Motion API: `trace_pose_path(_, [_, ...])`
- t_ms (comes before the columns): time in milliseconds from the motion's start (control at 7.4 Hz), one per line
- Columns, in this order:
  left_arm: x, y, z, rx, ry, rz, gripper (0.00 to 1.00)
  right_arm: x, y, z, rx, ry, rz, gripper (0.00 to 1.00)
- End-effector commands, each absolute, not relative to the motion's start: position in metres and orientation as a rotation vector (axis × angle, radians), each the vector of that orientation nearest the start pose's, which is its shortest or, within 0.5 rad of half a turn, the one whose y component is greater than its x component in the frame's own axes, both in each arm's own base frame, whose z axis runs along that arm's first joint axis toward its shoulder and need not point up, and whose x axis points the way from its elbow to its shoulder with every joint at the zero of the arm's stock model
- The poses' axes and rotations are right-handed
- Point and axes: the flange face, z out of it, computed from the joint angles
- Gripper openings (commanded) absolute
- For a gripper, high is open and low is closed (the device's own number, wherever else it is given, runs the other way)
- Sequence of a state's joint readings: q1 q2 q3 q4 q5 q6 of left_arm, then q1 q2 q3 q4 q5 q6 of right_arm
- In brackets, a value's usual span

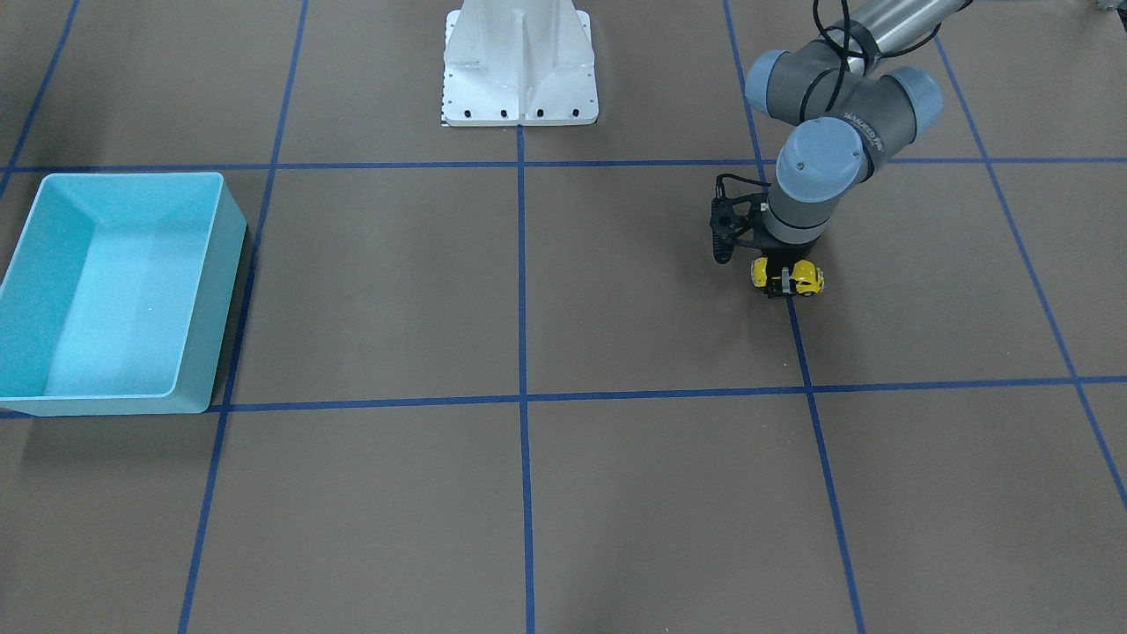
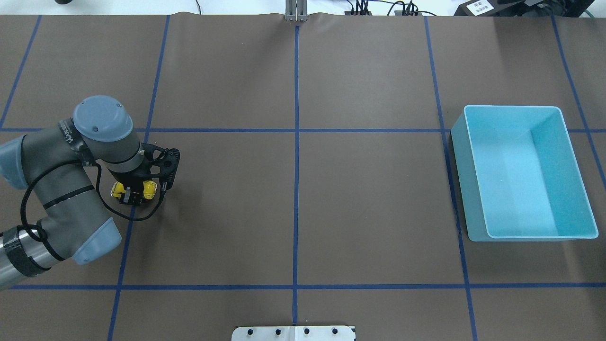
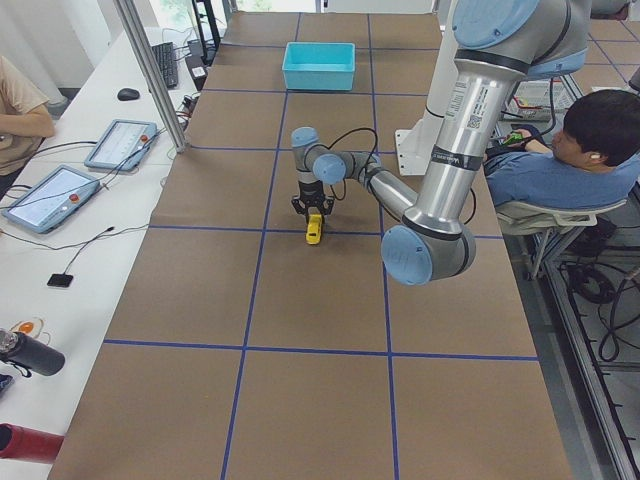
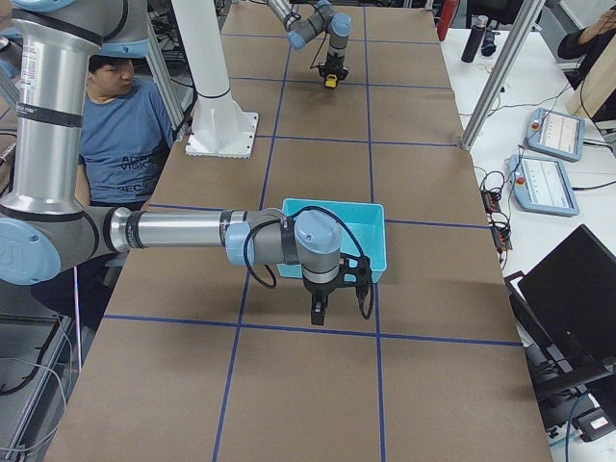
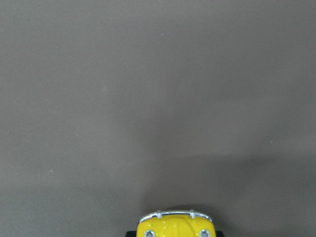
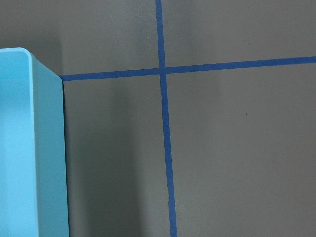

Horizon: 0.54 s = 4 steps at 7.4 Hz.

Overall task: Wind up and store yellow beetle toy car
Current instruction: 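Drag the car back toward the robot with the left gripper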

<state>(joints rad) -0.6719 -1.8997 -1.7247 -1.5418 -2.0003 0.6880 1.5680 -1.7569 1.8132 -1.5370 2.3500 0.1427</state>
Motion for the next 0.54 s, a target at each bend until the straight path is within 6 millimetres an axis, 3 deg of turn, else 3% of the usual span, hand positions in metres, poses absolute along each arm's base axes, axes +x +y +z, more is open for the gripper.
trace_pose_path(0, [0.4194,-0.4509,0.4260,0.452,0.525,1.630,0.00,0.0621,-0.4190,0.6196,0.029,-0.782,0.097,1.00])
trace_pose_path(406, [0.4134,-0.4461,0.4321,0.469,0.527,1.631,0.00,0.0620,-0.4191,0.6187,0.030,-0.783,0.097,1.00])
